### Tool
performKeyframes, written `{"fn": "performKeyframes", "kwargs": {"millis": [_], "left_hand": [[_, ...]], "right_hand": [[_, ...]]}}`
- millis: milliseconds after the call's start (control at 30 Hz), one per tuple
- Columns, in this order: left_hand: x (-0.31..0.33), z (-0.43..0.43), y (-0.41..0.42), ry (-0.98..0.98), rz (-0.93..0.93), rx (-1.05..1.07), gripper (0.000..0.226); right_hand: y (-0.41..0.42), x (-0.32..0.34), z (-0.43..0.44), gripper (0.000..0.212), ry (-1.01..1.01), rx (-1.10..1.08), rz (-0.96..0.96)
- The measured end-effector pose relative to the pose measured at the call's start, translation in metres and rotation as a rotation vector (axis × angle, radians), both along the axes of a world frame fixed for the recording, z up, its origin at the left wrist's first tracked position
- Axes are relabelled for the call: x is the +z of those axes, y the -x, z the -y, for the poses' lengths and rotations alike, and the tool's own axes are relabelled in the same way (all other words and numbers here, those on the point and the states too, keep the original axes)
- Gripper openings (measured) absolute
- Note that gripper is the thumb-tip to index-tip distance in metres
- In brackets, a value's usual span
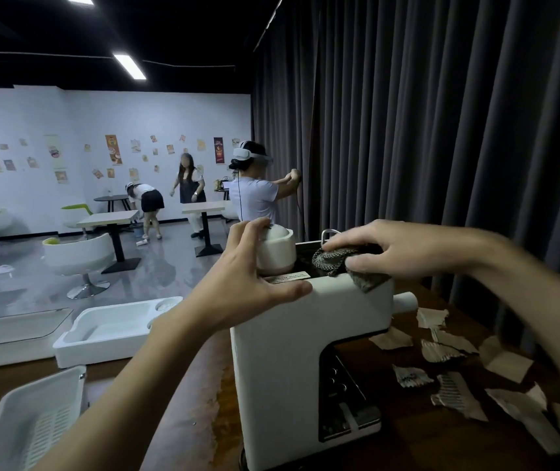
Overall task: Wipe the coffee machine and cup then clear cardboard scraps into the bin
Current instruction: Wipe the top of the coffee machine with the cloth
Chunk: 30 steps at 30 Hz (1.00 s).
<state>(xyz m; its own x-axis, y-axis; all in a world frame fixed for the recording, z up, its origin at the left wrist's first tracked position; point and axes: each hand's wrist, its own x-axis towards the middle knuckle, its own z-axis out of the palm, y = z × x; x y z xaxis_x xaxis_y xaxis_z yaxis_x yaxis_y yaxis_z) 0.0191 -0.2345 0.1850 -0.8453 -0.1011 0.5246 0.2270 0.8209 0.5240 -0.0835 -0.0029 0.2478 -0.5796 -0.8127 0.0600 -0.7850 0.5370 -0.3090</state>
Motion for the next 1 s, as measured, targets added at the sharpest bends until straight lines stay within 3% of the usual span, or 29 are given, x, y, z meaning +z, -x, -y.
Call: {"fn": "performKeyframes", "kwargs": {"millis": [133, 367, 533, 833, 1000], "left_hand": [[-0.003, 0.008, 0.002, -0.029, -0.014, -0.065, 0.114], [-0.01, 0.004, 0.004, -0.006, -0.032, -0.04, 0.111], [-0.01, 0.002, 0.001, -0.011, -0.011, -0.031, 0.108], [-0.007, 0.001, -0.003, 0.018, 0.017, -0.04, 0.109], [-0.008, 0.001, -0.003, 0.032, 0.022, -0.045, 0.11]], "right_hand": [[0.0, 0.016, -0.002, 0.045, -0.133, 0.074, 0.131], [0.002, 0.005, 0.016, 0.039, -0.154, 0.0, -0.186], [0.001, 0.022, 0.0, 0.05, -0.294, 0.056, 0.172], [0.016, 0.018, 0.028, 0.036, -0.209, 0.062, 0.027], [0.037, 0.008, 0.053, 0.034, -0.202, -0.107, -0.247]]}}
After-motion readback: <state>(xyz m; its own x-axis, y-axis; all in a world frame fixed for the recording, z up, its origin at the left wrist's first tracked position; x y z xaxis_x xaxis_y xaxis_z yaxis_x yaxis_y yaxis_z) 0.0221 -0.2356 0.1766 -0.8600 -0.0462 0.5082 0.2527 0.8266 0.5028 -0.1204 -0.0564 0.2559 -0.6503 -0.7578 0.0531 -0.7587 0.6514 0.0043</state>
